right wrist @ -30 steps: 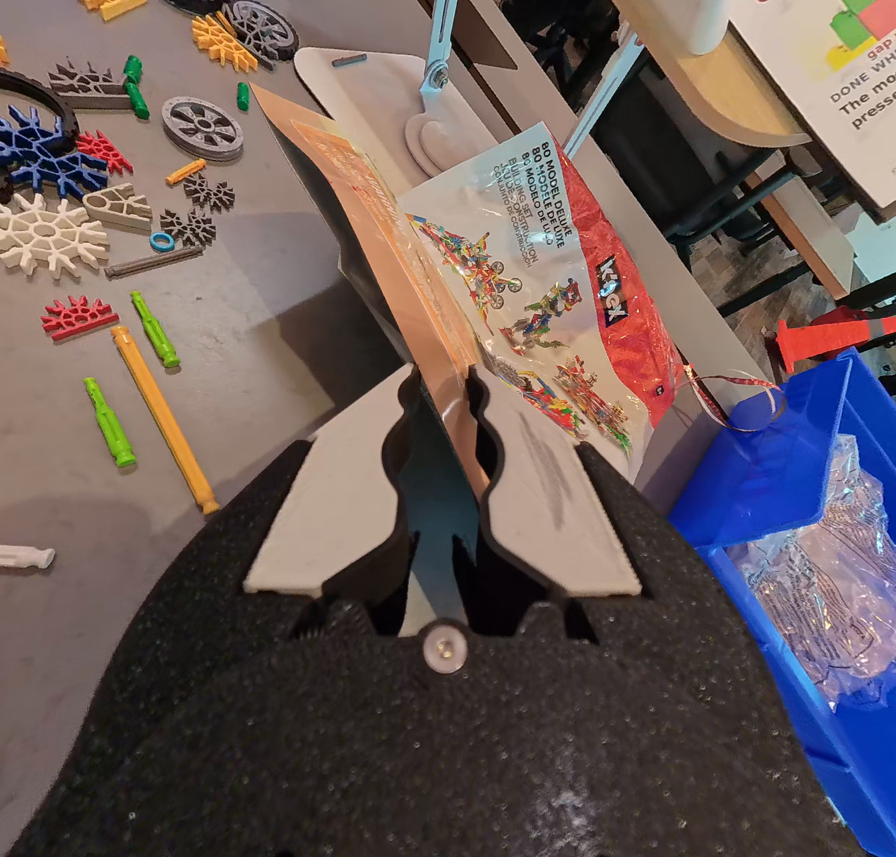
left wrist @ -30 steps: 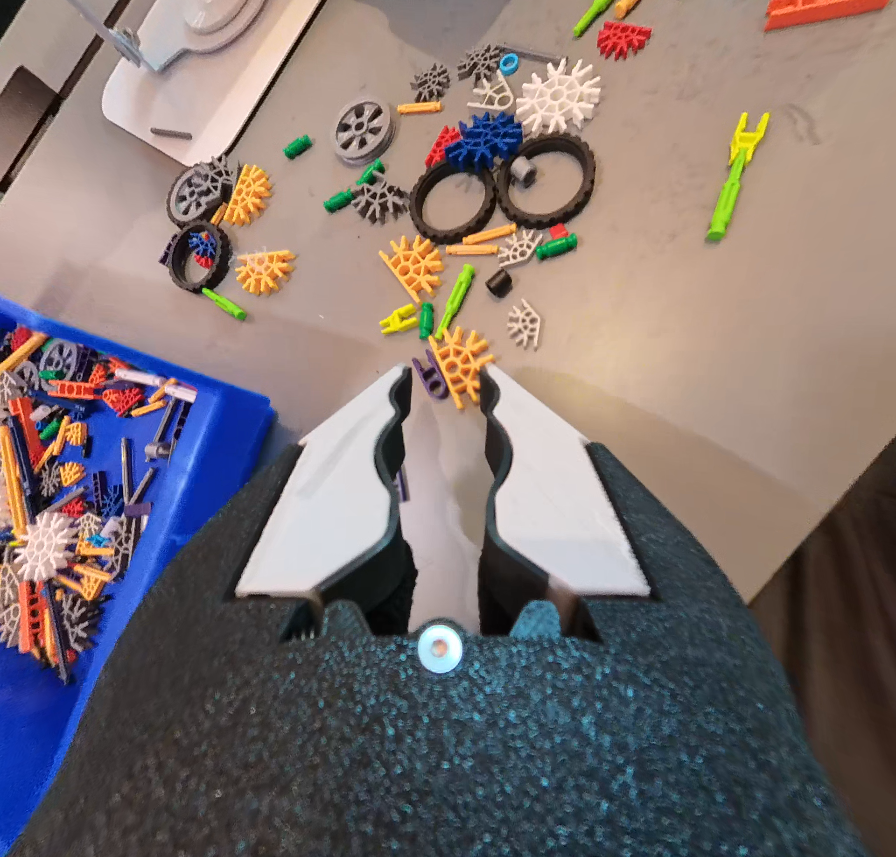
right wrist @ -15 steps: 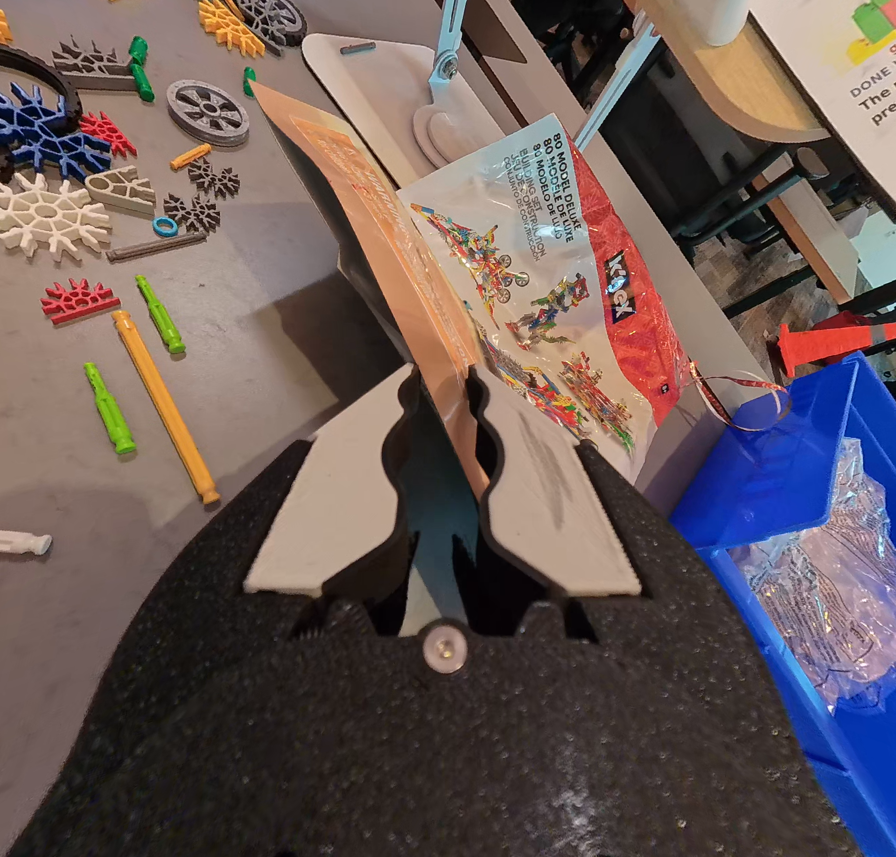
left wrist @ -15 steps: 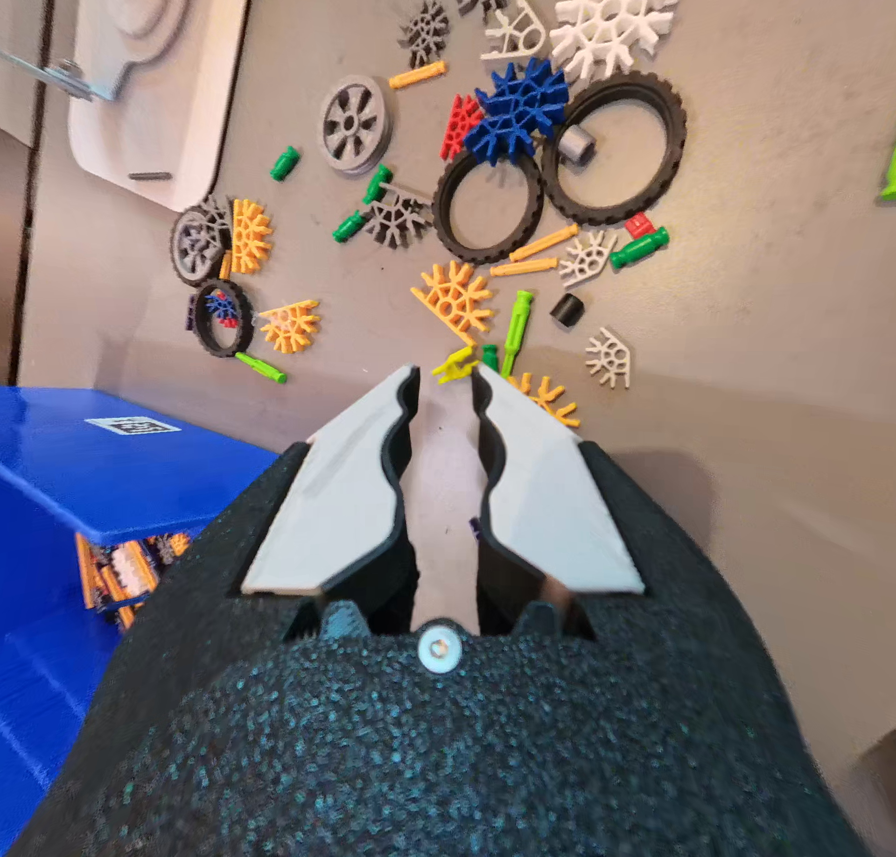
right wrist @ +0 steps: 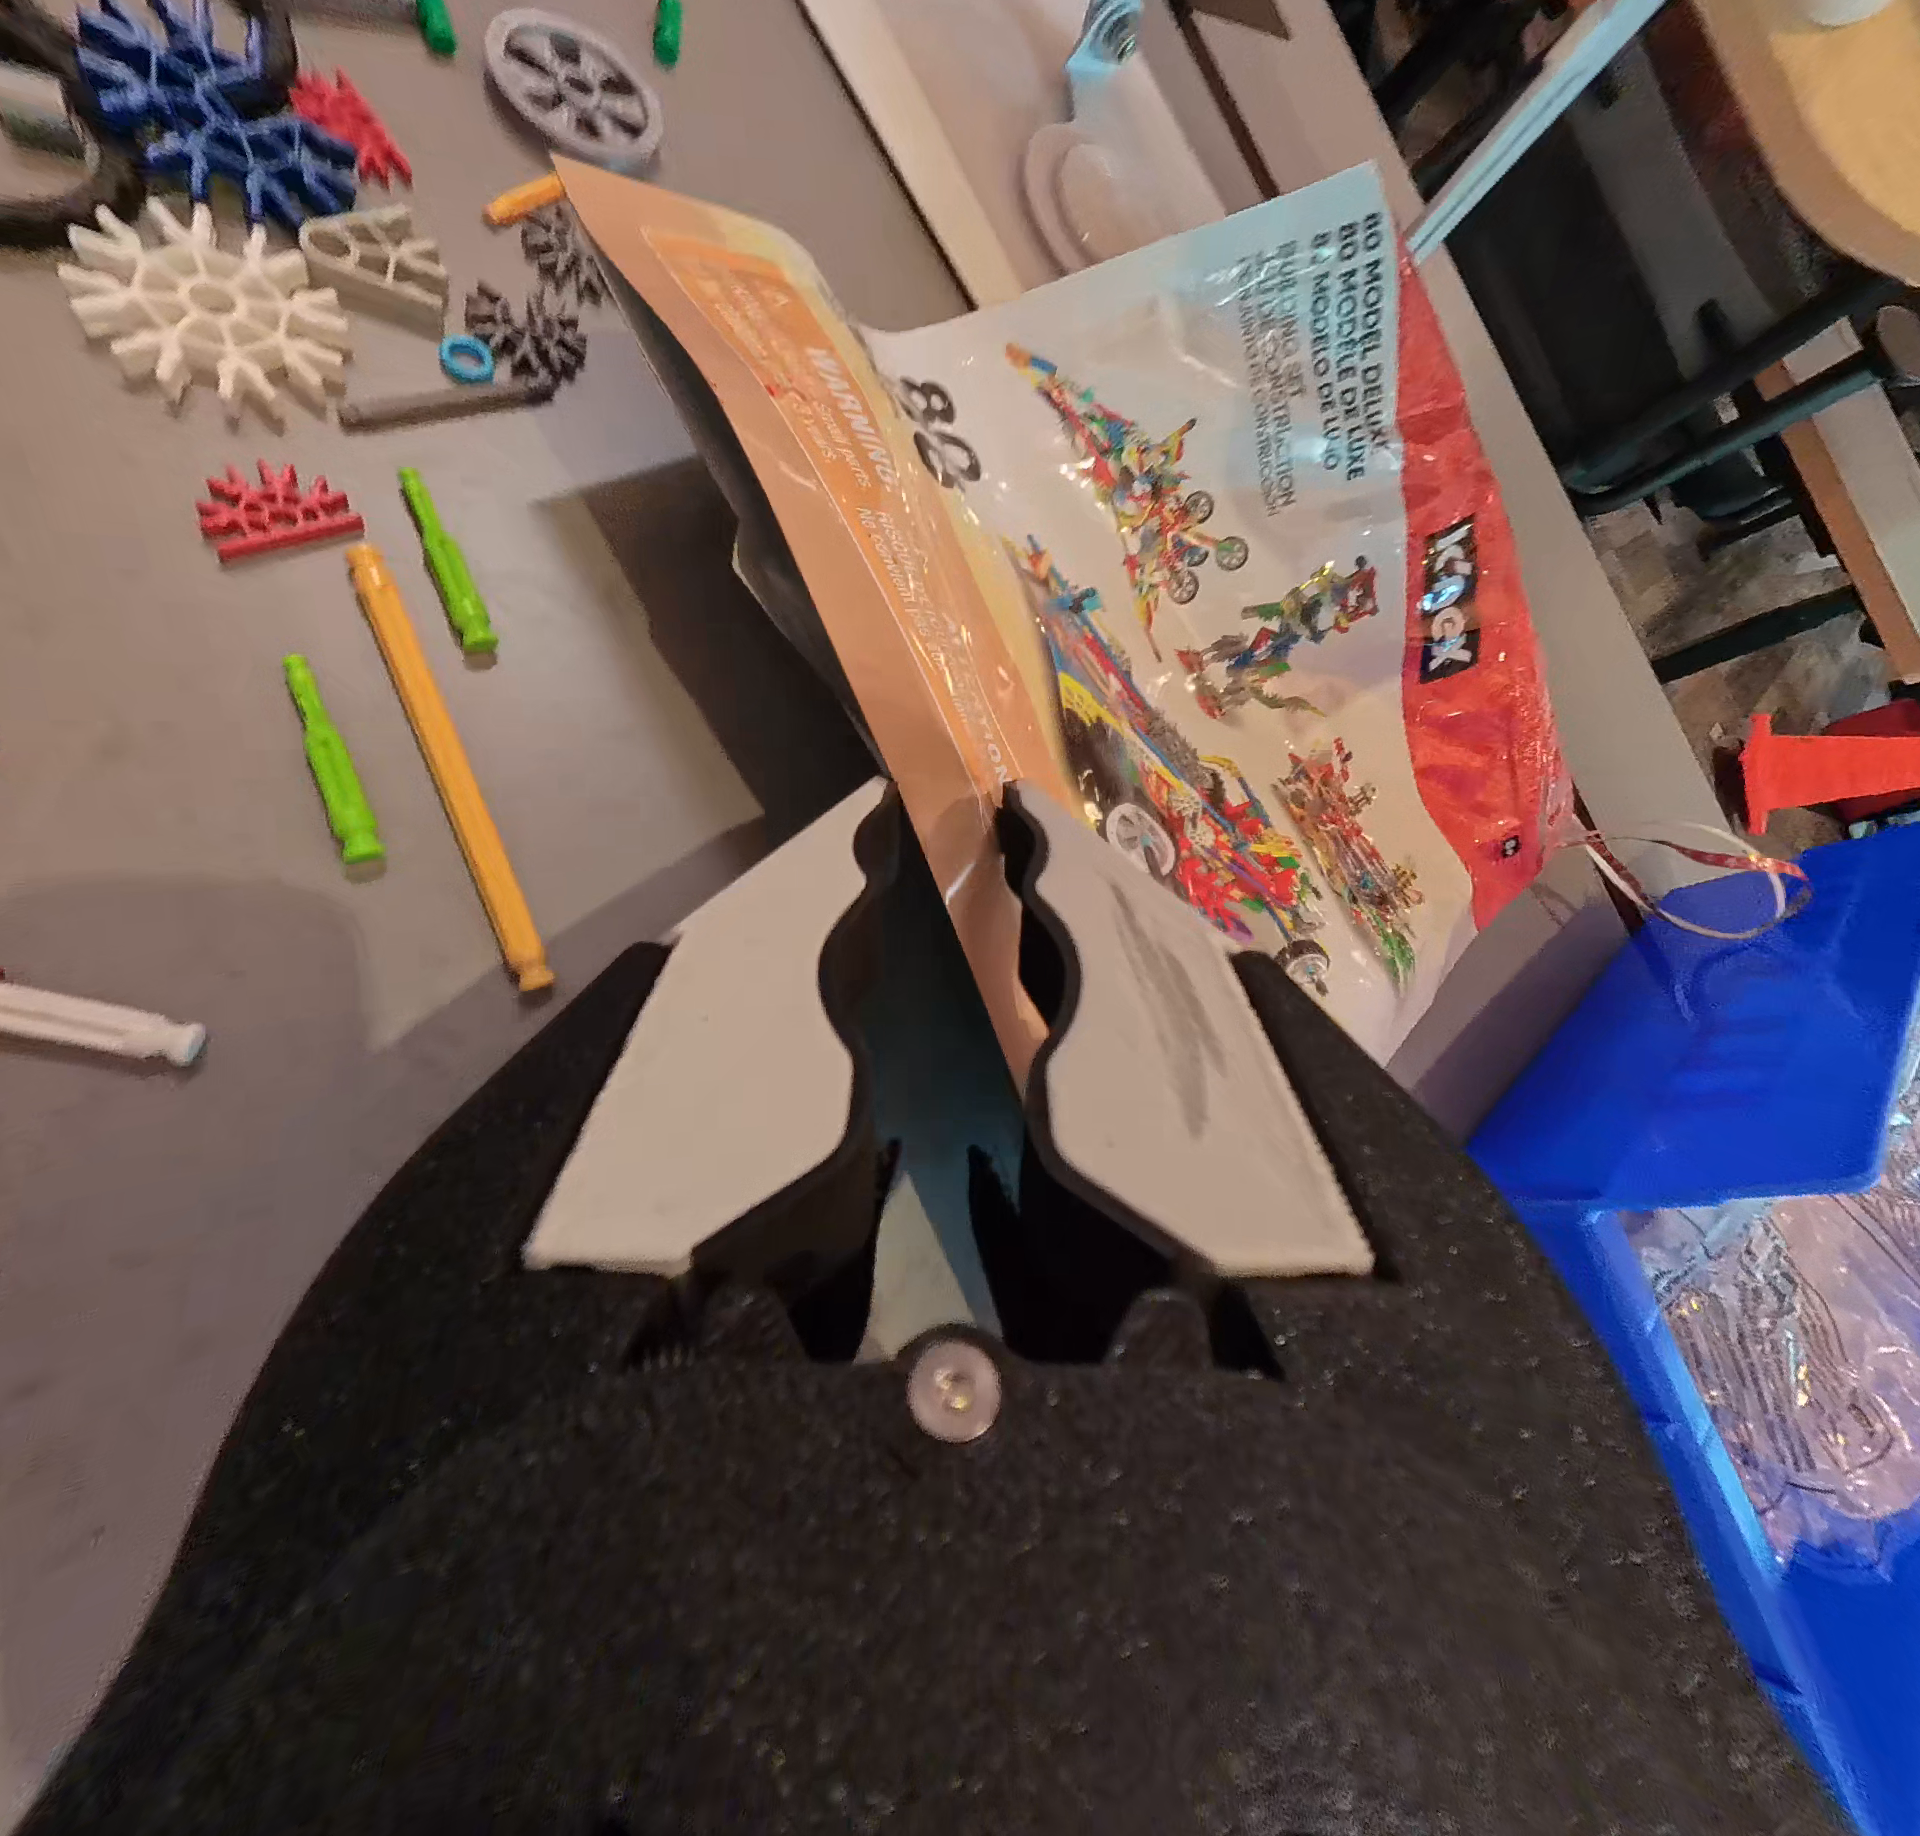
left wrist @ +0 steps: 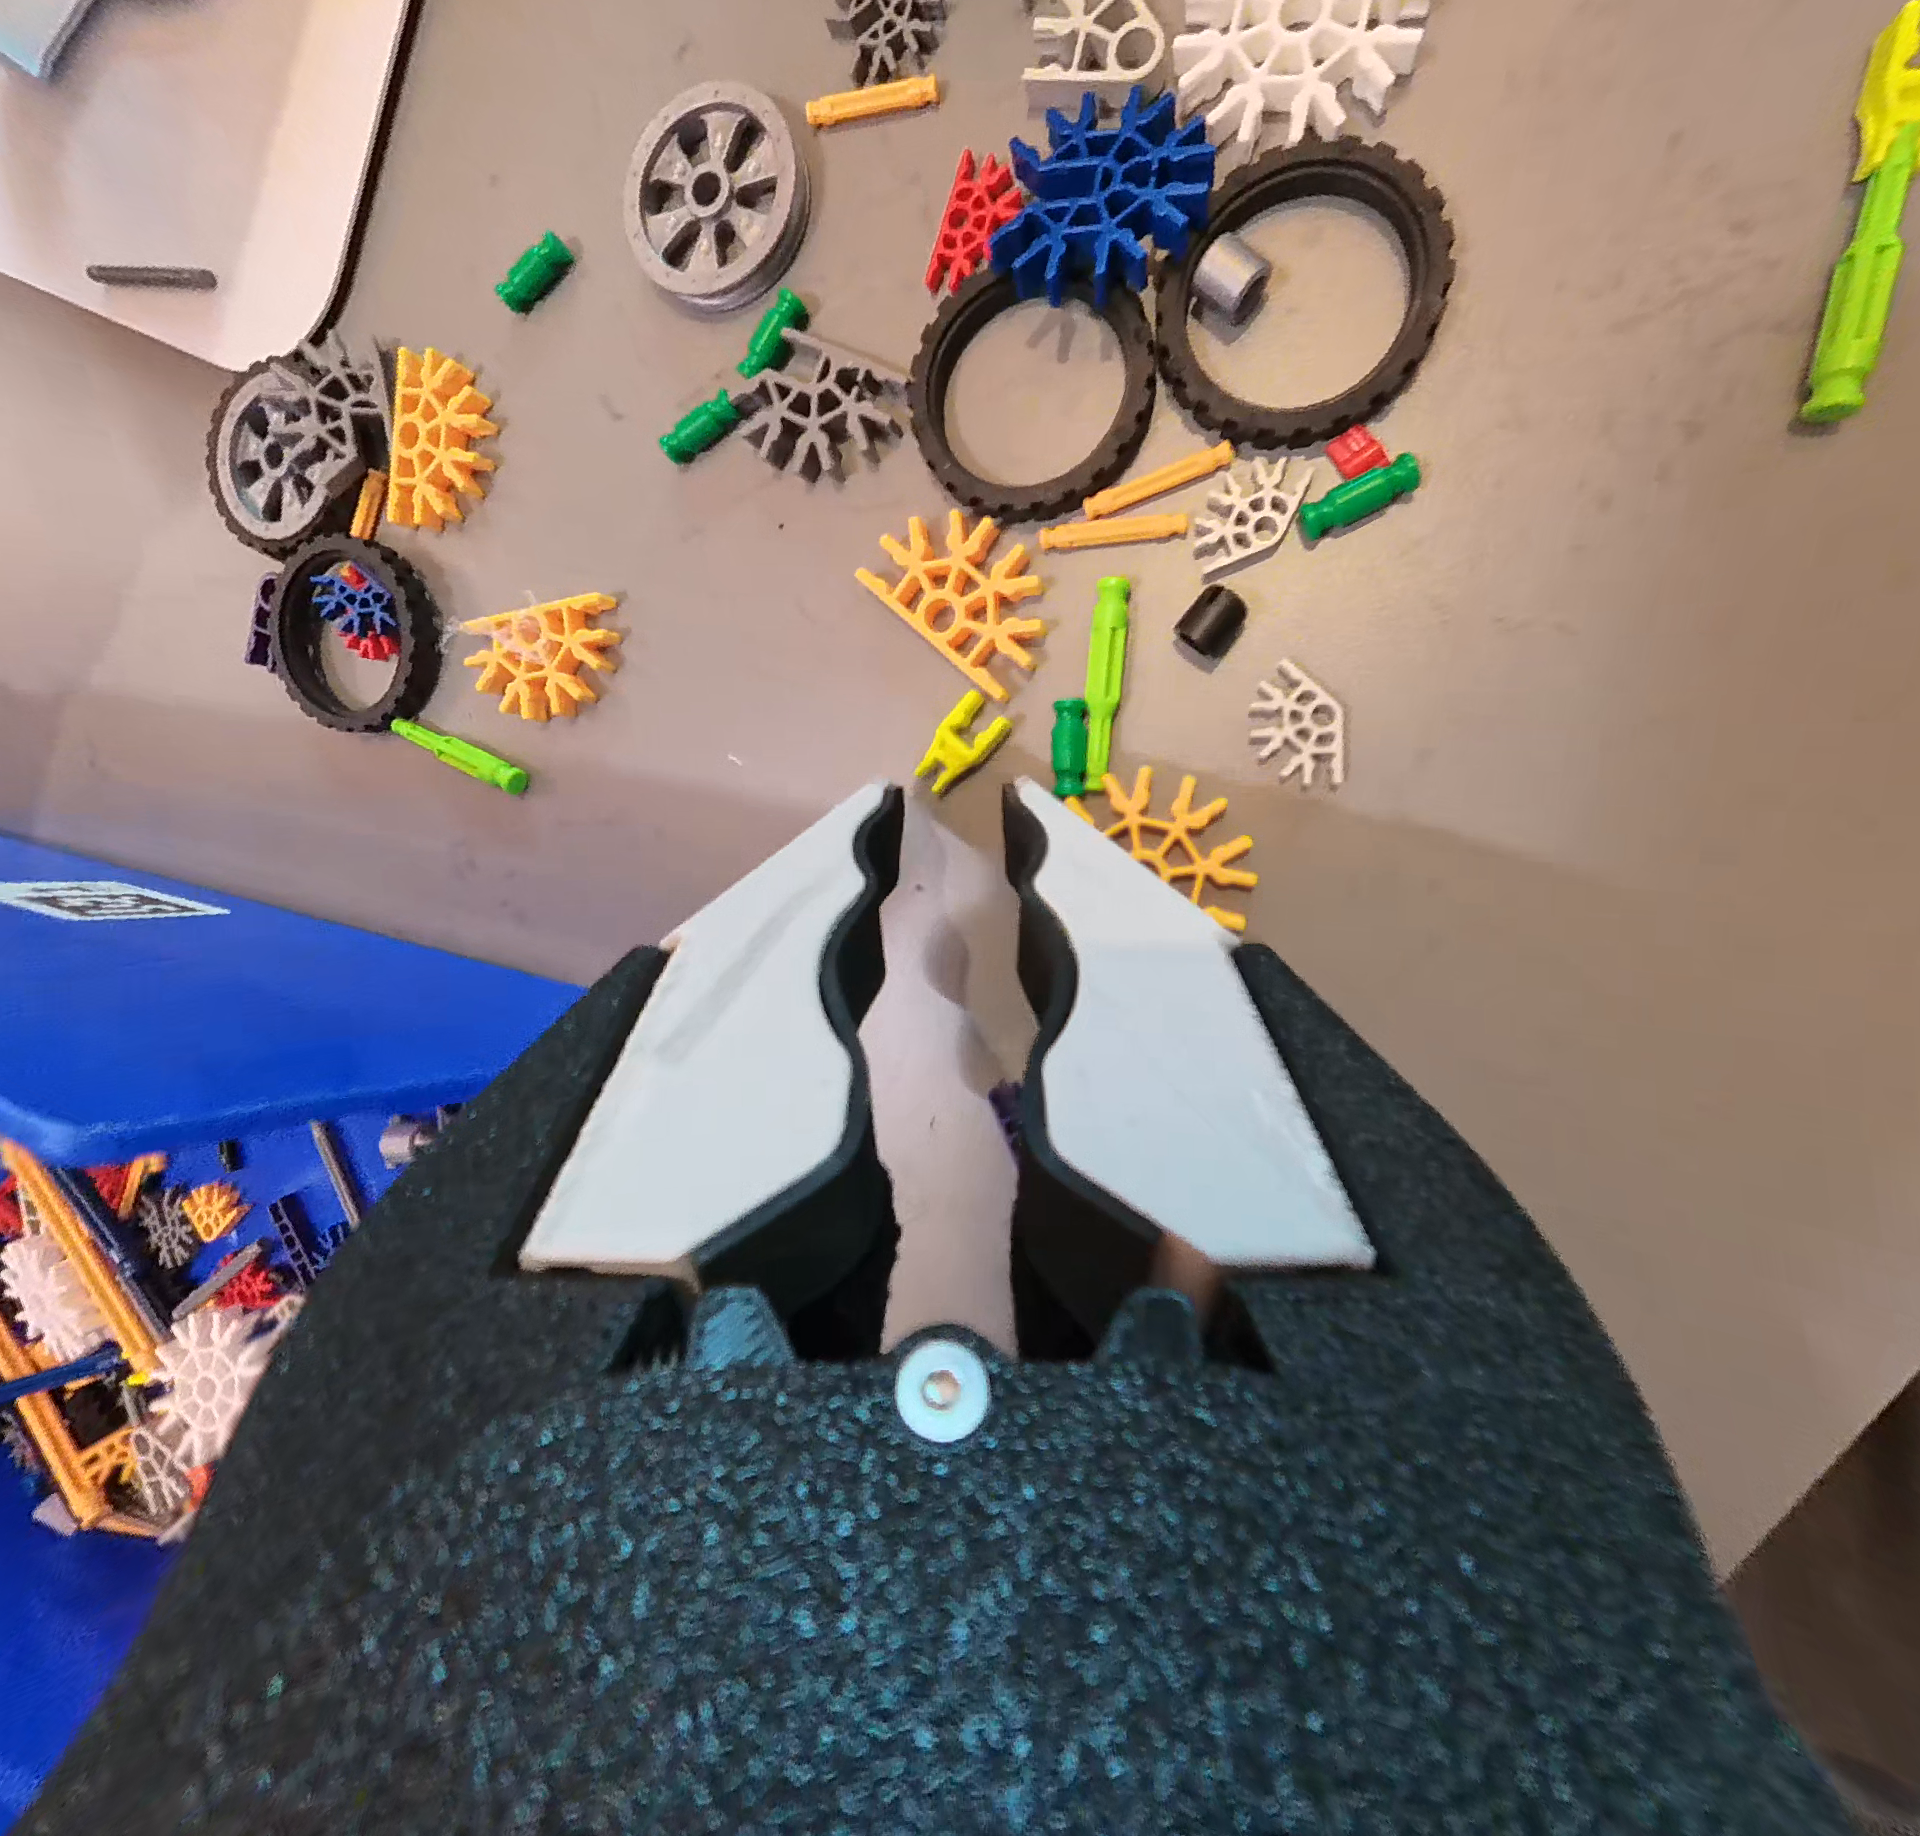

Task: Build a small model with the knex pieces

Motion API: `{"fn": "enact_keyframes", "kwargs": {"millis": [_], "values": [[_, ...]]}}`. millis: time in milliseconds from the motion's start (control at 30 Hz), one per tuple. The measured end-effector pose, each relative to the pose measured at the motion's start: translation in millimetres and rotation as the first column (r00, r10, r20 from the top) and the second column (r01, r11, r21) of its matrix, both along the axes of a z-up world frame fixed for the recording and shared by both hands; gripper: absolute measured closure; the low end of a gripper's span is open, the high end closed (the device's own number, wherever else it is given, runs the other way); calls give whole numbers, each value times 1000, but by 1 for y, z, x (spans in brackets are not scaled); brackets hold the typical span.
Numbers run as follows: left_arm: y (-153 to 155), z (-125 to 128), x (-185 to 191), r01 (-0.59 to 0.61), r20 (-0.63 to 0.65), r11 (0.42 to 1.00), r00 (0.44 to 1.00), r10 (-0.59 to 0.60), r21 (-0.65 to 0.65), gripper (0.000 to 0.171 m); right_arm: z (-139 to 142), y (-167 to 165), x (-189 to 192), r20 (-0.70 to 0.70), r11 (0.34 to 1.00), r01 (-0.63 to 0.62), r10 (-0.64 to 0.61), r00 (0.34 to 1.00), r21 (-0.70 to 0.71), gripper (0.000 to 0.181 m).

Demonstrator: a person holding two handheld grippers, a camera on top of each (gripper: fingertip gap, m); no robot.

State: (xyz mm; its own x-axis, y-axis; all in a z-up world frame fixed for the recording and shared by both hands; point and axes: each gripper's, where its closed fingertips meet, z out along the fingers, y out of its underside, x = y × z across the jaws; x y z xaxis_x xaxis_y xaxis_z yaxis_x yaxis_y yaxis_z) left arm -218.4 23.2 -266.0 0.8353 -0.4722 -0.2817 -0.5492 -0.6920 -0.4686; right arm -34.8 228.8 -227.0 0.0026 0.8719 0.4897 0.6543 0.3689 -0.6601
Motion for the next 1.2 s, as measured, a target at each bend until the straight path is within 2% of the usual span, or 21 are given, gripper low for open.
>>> {"fn": "enact_keyframes", "kwargs": {"millis": [200,467,833,1200], "values": [[-7,7,-4,1,21,1000,1000,-1,2,152,-22,-5,8,122,1000,-24,23,992,5,164],[-14,5,-6,40,29,998,999,-38,-53,150,-25,-14,7,133,998,-51,54,990,-28,164],[-15,3,0,77,52,992,996,-72,-103,153,-29,-22,8,169,997,-83,82,982,-1,163],[-14,2,3,45,121,992,992,-31,-118,151,-31,-26,8,183,994,-104,96,979,35,163]]}}
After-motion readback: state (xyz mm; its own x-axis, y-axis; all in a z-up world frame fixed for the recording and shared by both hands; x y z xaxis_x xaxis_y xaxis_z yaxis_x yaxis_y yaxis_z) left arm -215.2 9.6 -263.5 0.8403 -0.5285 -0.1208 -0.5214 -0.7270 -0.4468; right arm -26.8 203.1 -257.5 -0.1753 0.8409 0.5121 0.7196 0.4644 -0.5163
